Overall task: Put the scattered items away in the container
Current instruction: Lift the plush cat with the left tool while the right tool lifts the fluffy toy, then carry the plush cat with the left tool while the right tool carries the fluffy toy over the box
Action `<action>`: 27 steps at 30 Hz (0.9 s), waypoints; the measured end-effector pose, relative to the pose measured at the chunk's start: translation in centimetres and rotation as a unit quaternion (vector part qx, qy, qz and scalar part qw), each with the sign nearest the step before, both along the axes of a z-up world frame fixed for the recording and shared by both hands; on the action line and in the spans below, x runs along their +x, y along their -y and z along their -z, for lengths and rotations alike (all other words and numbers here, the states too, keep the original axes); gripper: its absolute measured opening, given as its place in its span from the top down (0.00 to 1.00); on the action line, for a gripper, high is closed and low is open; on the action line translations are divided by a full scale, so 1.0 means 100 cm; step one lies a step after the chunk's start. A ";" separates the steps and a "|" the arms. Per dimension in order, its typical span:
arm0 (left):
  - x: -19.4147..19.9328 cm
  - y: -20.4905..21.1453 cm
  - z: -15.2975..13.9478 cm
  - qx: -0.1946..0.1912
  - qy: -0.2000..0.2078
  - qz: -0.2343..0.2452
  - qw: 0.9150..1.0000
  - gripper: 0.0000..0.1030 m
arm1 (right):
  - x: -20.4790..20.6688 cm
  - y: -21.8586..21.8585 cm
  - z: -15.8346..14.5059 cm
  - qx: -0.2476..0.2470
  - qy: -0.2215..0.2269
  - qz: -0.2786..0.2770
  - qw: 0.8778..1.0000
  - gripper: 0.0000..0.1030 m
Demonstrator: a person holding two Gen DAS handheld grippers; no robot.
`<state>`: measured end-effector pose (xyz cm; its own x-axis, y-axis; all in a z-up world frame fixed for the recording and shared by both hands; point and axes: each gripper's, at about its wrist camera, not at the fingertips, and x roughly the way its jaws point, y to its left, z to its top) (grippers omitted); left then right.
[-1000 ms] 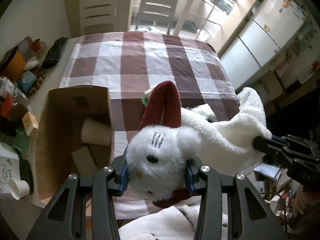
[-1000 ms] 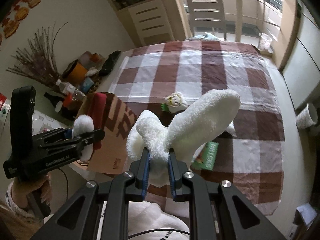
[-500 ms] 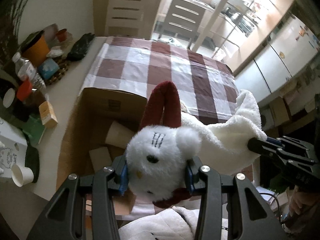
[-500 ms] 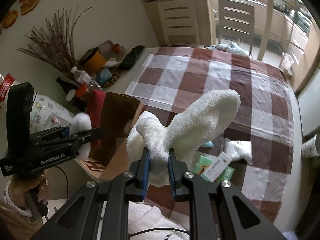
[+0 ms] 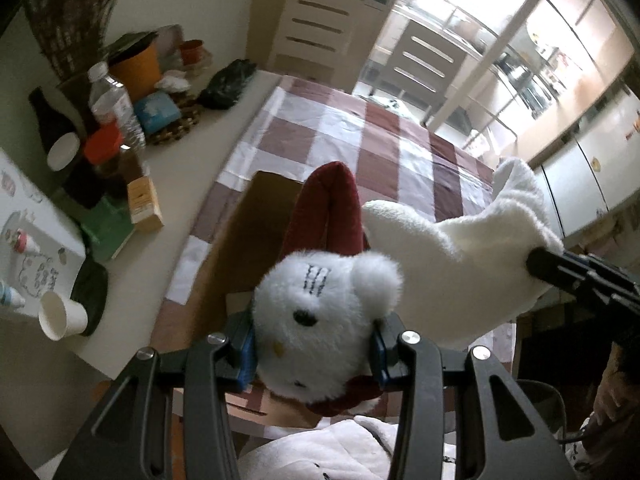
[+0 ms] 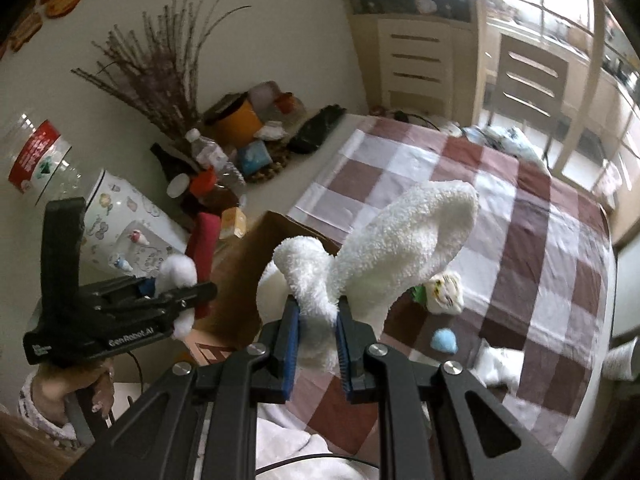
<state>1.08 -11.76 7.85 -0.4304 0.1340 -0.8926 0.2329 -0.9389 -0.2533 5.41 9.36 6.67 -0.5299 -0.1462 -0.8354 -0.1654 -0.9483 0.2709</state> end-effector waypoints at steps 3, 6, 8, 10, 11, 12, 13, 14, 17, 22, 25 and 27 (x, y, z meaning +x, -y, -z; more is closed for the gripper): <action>0.005 0.011 0.001 0.001 0.000 -0.016 1.000 0.57 | -0.010 0.007 -0.008 0.003 -0.008 -0.016 1.000 0.84; 0.010 0.022 0.000 0.002 0.000 -0.031 1.000 0.57 | -0.019 0.013 -0.019 0.009 -0.020 -0.032 0.999 0.84; 0.013 0.028 0.000 0.003 -0.001 -0.042 0.999 0.57 | -0.024 0.017 -0.026 0.014 -0.028 -0.040 0.999 0.84; 0.016 0.033 0.001 0.004 0.000 -0.049 0.999 0.57 | -0.030 0.021 -0.031 0.019 -0.032 -0.051 0.998 0.84; 0.017 0.035 0.001 0.005 0.000 -0.052 0.999 0.57 | -0.033 0.023 -0.031 0.020 -0.032 -0.055 0.998 0.84; 0.018 0.037 0.003 0.005 0.001 -0.055 0.998 0.57 | -0.037 0.026 -0.029 0.021 -0.029 -0.061 0.997 0.84; 0.019 0.038 0.004 0.006 0.003 -0.057 0.998 0.57 | -0.040 0.028 -0.027 0.022 -0.026 -0.064 0.997 0.84; 0.019 0.039 0.005 0.006 0.004 -0.060 0.998 0.57 | -0.043 0.031 -0.024 0.021 -0.022 -0.069 0.997 0.84; 0.022 0.042 0.009 0.009 0.010 -0.066 0.998 0.57 | -0.050 0.040 -0.012 0.017 -0.005 -0.086 0.996 0.84; 0.027 0.045 0.019 0.016 0.022 -0.073 0.997 0.57 | -0.060 0.056 0.008 0.012 0.022 -0.115 0.993 0.84; 0.028 0.043 0.025 0.019 0.028 -0.073 0.997 0.57 | -0.062 0.065 0.018 0.010 0.036 -0.132 0.991 0.84; 0.028 0.040 0.029 0.021 0.033 -0.069 0.997 0.57 | -0.063 0.070 0.025 0.009 0.046 -0.142 0.989 0.84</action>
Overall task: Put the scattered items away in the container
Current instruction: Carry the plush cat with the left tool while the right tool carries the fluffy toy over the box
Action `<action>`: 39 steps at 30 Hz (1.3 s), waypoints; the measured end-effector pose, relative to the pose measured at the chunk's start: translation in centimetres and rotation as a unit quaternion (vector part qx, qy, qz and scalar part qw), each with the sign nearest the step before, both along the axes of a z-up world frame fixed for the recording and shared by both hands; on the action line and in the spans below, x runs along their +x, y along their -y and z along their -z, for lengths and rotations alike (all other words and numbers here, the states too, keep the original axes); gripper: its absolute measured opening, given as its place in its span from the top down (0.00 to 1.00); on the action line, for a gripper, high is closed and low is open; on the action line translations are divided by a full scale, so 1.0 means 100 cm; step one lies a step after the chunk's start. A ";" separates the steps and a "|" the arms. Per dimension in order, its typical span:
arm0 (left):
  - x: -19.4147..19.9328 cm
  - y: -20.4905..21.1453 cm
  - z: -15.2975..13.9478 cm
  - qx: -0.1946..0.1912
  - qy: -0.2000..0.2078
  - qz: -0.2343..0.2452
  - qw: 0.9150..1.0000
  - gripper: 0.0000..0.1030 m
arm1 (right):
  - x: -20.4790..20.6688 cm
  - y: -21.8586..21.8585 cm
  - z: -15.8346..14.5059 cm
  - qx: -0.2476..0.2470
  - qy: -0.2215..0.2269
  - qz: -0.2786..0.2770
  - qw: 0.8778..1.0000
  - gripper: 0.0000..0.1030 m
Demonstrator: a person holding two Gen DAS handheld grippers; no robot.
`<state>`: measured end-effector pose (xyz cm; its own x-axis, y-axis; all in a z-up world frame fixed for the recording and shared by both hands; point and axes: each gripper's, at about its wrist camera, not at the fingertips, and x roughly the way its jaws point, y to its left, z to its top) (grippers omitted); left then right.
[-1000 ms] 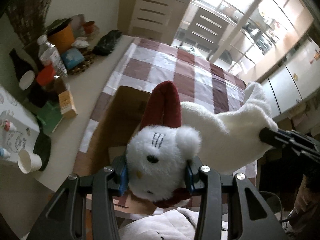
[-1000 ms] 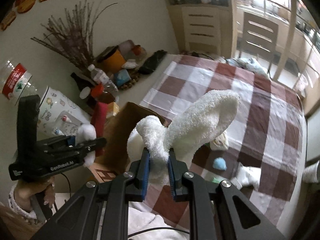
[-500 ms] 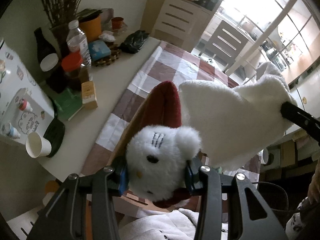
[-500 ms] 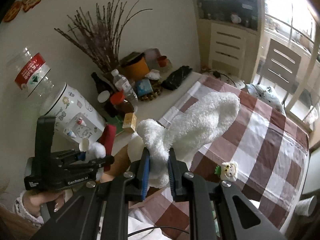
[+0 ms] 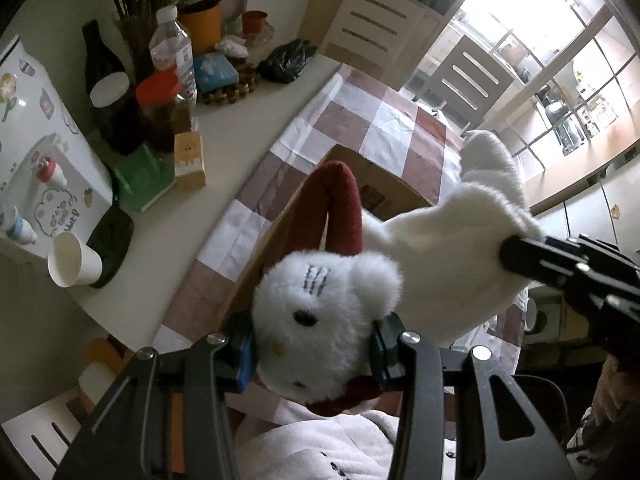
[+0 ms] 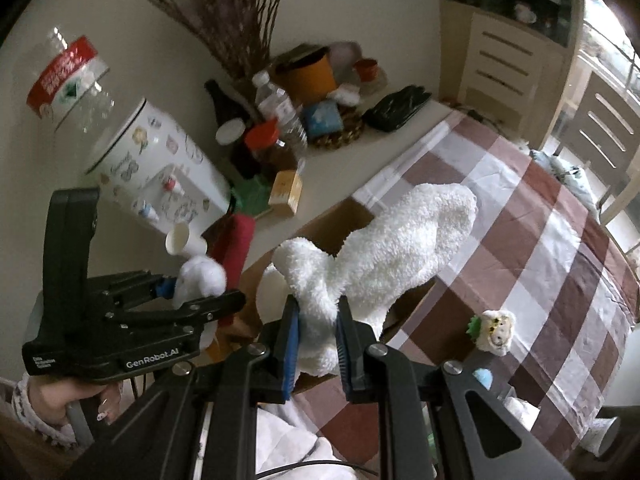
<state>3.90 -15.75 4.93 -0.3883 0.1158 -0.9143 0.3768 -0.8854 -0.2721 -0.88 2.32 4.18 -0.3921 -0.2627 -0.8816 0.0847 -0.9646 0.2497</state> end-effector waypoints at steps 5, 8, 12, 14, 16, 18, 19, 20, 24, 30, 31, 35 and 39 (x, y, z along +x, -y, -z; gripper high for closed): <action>0.000 -0.005 0.014 0.005 0.014 0.007 1.000 0.57 | -0.001 0.010 0.015 0.002 0.023 -0.017 1.000 0.84; 0.000 -0.005 0.022 0.004 0.024 0.008 1.000 0.57 | -0.002 0.013 0.023 0.001 0.035 -0.021 0.999 0.84; -0.001 -0.005 0.031 0.001 0.037 0.010 0.999 0.57 | -0.003 0.014 0.032 -0.003 0.047 -0.023 0.999 0.84; -0.001 -0.004 0.035 0.000 0.043 0.011 0.999 0.57 | -0.004 0.014 0.034 -0.004 0.051 -0.024 0.998 0.84; -0.001 -0.004 0.039 0.001 0.048 0.012 0.999 0.57 | -0.005 0.015 0.037 -0.004 0.056 -0.026 0.998 0.84; -0.002 -0.004 0.042 0.001 0.052 0.012 0.999 0.57 | -0.006 0.017 0.039 -0.004 0.059 -0.028 0.998 0.84; -0.002 -0.004 0.042 0.002 0.052 0.013 0.999 0.57 | -0.007 0.018 0.040 -0.004 0.061 -0.030 0.998 0.84; -0.002 -0.004 0.043 0.002 0.053 0.013 0.999 0.57 | -0.007 0.018 0.041 -0.005 0.062 -0.030 0.998 0.84; -0.003 -0.003 0.044 0.005 0.054 0.014 0.998 0.57 | -0.008 0.020 0.044 -0.006 0.067 -0.034 0.997 0.84; -0.005 -0.004 0.044 0.005 0.054 0.018 0.998 0.57 | -0.010 0.017 0.046 -0.007 0.070 -0.031 0.997 0.84; -0.006 -0.004 0.044 0.005 0.055 0.019 0.998 0.57 | -0.010 0.017 0.047 -0.007 0.071 -0.031 0.997 0.84; -0.007 -0.005 0.046 0.005 0.057 0.022 0.998 0.57 | -0.011 0.017 0.049 -0.008 0.074 -0.029 0.997 0.84; -0.009 -0.006 0.047 0.006 0.060 0.025 0.998 0.57 | -0.012 0.017 0.050 -0.008 0.075 -0.029 0.997 0.84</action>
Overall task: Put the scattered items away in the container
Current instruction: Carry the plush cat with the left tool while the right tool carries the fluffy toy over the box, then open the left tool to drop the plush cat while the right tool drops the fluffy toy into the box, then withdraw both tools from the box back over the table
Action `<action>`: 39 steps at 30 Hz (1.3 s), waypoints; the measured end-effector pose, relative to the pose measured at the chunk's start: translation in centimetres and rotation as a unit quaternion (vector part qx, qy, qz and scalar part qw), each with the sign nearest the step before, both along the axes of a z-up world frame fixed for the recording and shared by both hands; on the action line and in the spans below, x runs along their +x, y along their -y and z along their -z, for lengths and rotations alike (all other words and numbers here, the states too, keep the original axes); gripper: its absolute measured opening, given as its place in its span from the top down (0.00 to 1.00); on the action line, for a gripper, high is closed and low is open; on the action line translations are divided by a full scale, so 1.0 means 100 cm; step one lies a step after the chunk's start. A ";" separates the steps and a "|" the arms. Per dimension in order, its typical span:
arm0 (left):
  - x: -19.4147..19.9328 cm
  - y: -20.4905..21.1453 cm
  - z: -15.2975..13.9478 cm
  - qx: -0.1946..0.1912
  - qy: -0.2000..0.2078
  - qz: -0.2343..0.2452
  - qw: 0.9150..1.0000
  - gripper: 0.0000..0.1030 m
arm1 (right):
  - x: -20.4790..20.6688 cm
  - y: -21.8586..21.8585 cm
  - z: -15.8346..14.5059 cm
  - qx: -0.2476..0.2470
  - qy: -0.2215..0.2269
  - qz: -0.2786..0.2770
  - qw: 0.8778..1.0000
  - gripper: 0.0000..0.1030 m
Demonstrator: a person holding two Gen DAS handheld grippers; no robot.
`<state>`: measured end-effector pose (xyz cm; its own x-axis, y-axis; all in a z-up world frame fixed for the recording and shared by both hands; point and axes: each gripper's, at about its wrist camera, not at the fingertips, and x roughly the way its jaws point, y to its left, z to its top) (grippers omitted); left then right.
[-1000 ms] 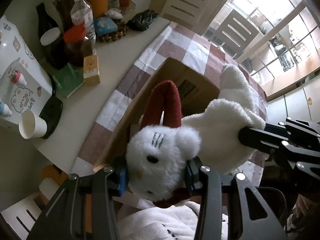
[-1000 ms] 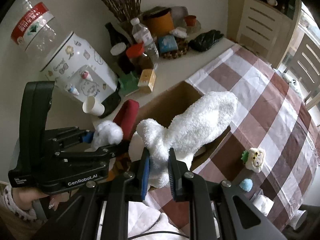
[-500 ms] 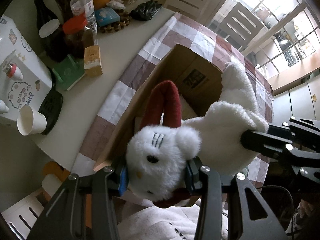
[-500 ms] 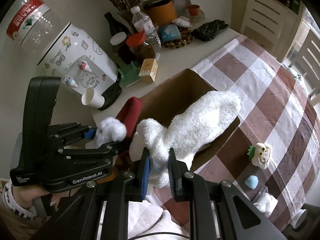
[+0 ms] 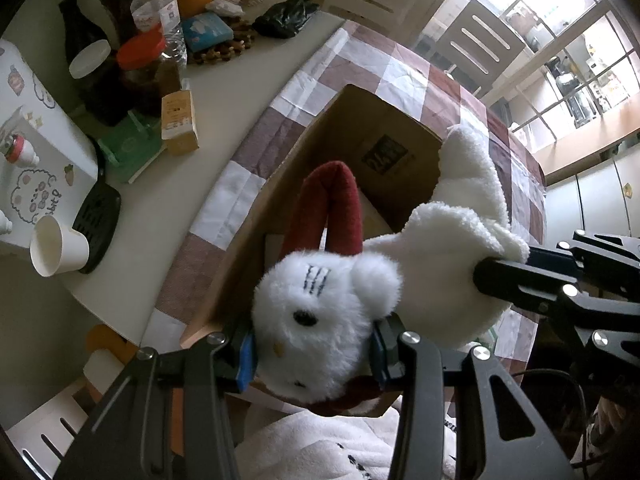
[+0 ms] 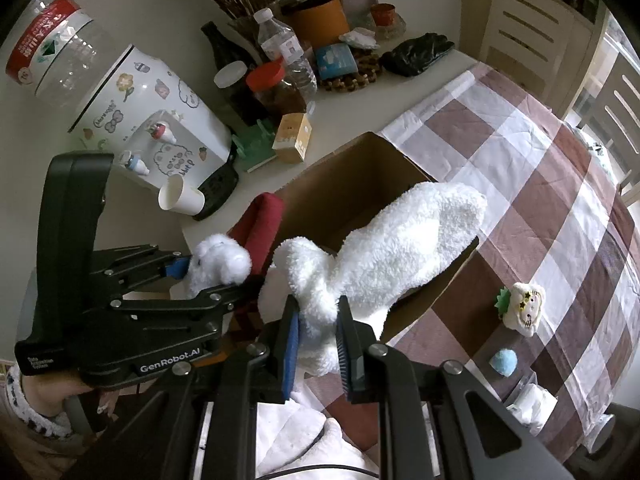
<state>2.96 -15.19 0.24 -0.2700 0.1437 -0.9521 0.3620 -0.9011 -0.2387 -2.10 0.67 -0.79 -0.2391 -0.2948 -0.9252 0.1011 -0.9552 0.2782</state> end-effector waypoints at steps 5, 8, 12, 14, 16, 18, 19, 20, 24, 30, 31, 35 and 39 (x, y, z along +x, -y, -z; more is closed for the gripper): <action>-0.002 0.000 0.001 0.001 0.002 0.003 1.000 0.57 | -0.001 0.000 0.001 0.001 0.001 0.000 1.000 0.84; -0.002 -0.001 0.000 0.002 0.002 0.003 1.000 0.56 | -0.002 0.000 0.002 0.001 0.003 -0.001 1.000 0.82; -0.004 0.001 0.001 0.005 0.006 0.001 1.000 0.53 | -0.005 0.000 0.004 0.007 0.009 -0.002 1.000 0.77; -0.006 0.001 0.000 0.003 0.009 0.002 1.000 0.42 | -0.006 -0.001 0.003 0.003 0.011 -0.001 1.000 0.74; -0.006 0.000 -0.002 0.000 0.008 0.003 1.000 0.37 | -0.007 -0.003 0.001 0.004 0.011 0.003 1.000 0.66; -0.007 -0.001 -0.004 -0.002 0.005 0.004 1.000 0.37 | -0.006 -0.006 -0.002 0.012 0.006 0.006 1.000 0.63; -0.007 -0.001 -0.006 -0.004 0.005 0.005 1.000 0.36 | -0.006 -0.007 -0.004 0.017 0.004 0.009 1.000 0.62; -0.007 -0.002 -0.007 -0.006 0.004 0.005 1.000 0.34 | -0.005 -0.008 -0.005 0.019 0.004 0.012 1.000 0.61; -0.007 -0.004 -0.011 -0.013 0.004 0.011 1.000 0.33 | -0.001 -0.018 -0.007 0.024 0.004 0.030 0.999 0.60; -0.008 -0.012 -0.014 -0.019 0.003 0.026 0.999 0.33 | 0.011 -0.033 -0.006 0.021 0.008 0.059 0.998 0.60; -0.009 -0.014 -0.014 -0.020 0.003 0.029 0.999 0.32 | 0.014 -0.035 -0.006 0.021 0.009 0.064 0.998 0.60; -0.011 -0.022 -0.017 -0.023 0.003 0.043 0.999 0.32 | 0.026 -0.045 -0.005 0.018 0.009 0.084 0.996 0.60; -0.014 -0.034 -0.020 -0.026 0.004 0.062 0.998 0.32 | 0.039 -0.058 -0.004 0.014 0.010 0.110 0.994 0.60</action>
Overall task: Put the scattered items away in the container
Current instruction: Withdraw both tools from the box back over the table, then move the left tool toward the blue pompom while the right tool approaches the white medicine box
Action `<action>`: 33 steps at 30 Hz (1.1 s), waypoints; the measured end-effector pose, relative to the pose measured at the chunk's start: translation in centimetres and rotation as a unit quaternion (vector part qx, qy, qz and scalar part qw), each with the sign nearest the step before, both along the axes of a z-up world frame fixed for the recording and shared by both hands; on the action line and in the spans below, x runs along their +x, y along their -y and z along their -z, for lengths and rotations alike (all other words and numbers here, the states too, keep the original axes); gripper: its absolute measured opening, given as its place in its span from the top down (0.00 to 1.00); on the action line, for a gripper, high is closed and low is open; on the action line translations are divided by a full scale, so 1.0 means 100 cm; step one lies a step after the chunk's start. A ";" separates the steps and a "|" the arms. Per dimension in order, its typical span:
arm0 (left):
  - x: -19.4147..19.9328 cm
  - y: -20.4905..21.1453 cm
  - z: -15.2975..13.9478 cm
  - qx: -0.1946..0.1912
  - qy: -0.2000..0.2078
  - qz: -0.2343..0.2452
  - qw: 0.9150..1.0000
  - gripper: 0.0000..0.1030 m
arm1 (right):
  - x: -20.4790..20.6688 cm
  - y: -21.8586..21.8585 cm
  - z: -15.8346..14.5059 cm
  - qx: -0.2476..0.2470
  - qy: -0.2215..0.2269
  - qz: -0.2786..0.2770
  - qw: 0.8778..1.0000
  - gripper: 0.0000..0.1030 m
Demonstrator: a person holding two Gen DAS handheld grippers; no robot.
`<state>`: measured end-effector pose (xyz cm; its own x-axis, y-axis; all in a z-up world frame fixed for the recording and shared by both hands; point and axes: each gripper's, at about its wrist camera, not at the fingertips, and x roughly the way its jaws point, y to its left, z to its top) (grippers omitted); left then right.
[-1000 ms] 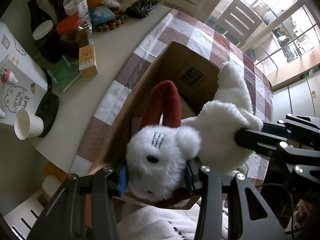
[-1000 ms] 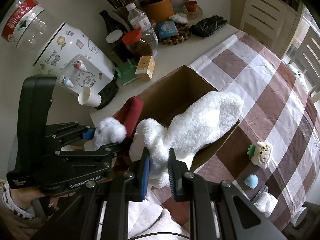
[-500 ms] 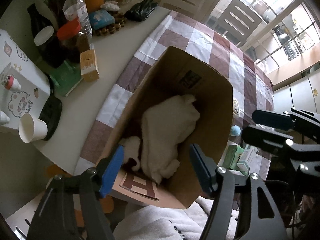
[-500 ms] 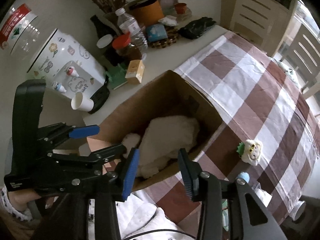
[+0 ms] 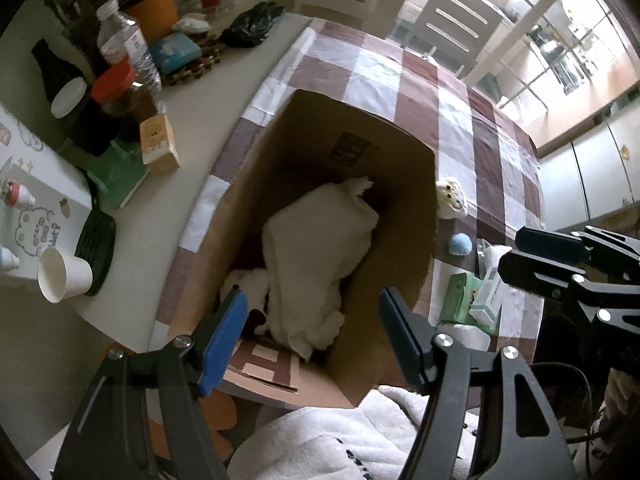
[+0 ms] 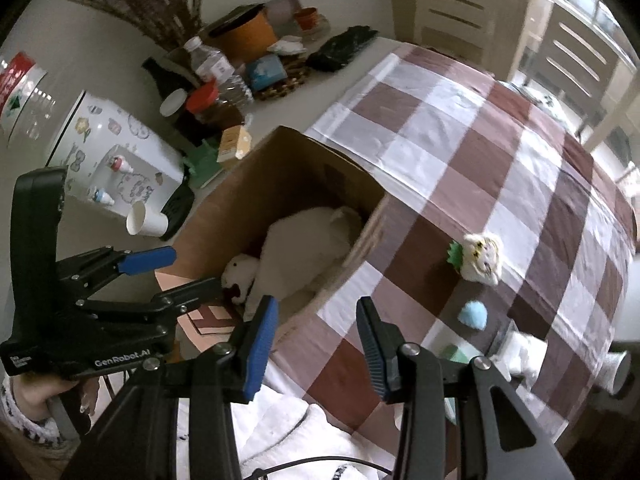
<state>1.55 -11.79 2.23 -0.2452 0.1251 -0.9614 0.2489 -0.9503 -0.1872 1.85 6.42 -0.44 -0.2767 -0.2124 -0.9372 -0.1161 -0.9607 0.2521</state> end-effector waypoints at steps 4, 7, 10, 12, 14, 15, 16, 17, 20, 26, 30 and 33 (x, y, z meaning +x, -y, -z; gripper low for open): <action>-0.003 -0.014 -0.003 -0.004 0.002 0.023 1.000 0.32 | 0.017 -0.014 0.001 -0.008 -0.001 0.031 0.999 0.60; -0.006 -0.026 -0.005 -0.005 0.002 0.040 0.999 0.31 | 0.031 -0.026 0.002 -0.010 -0.003 0.058 0.998 0.60; -0.008 -0.039 -0.007 -0.008 0.002 0.061 0.998 0.31 | 0.047 -0.041 0.002 -0.010 -0.004 0.090 0.996 0.60; -0.009 -0.049 -0.008 -0.009 0.002 0.075 0.997 0.31 | 0.060 -0.051 0.002 -0.010 -0.005 0.113 0.994 0.60; -0.012 -0.059 -0.008 -0.008 0.003 0.089 0.996 0.31 | 0.076 -0.063 0.003 -0.009 -0.004 0.139 0.990 0.60; -0.013 -0.065 -0.008 -0.008 0.003 0.097 0.995 0.31 | 0.082 -0.067 0.004 -0.008 -0.004 0.149 0.989 0.60; -0.015 -0.070 -0.008 -0.007 0.003 0.105 0.994 0.31 | 0.089 -0.073 0.005 -0.008 -0.003 0.161 0.987 0.60; -0.016 -0.077 -0.007 -0.007 0.004 0.114 0.993 0.31 | 0.099 -0.079 0.005 -0.008 -0.002 0.176 0.984 0.60; -0.020 -0.097 -0.007 -0.004 0.005 0.138 0.990 0.31 | 0.121 -0.094 0.007 -0.007 -0.001 0.210 0.978 0.60; -0.033 -0.145 -0.004 0.011 0.007 0.186 0.982 0.31 | 0.158 -0.116 0.015 -0.009 0.003 0.261 0.965 0.60; -0.045 -0.183 0.001 0.028 0.009 0.217 0.976 0.31 | 0.176 -0.127 0.022 -0.015 0.005 0.282 0.959 0.60; -0.054 -0.207 0.009 0.036 0.014 0.230 0.972 0.31 | 0.184 -0.136 0.030 -0.022 0.006 0.296 0.955 0.60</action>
